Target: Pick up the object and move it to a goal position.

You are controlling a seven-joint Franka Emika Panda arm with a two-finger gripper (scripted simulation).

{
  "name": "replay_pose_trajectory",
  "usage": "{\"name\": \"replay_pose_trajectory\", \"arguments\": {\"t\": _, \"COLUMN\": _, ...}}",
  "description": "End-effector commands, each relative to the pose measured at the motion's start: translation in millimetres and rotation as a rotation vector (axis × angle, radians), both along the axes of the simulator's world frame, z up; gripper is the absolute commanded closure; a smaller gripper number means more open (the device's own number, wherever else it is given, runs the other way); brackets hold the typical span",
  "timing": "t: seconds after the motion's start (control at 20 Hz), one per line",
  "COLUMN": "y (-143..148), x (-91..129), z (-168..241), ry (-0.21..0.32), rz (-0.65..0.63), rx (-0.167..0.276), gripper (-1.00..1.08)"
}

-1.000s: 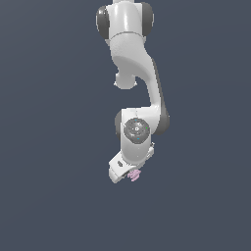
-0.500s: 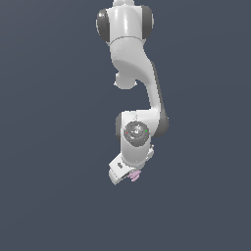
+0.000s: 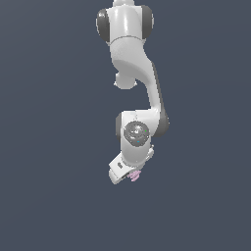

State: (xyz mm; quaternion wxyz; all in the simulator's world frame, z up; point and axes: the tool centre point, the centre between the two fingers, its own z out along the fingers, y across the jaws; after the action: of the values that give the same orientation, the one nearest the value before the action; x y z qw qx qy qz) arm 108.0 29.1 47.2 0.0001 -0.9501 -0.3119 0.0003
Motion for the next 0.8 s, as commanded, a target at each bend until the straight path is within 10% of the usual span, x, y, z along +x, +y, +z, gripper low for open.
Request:
{"name": "replay_pose_trajectory", "arguments": {"t": 0.0, "y": 0, "x": 0, "z": 2, "ry": -0.001, "rz": 0.000, "rx": 0.000, "gripper": 1.08}}
{"name": "replay_pose_trajectory", "arguments": {"t": 0.75, "y": 1, "x": -19, "z": 84, "ry": 0.000, "rz": 0.000, "rx": -0.001, "gripper": 1.08}}
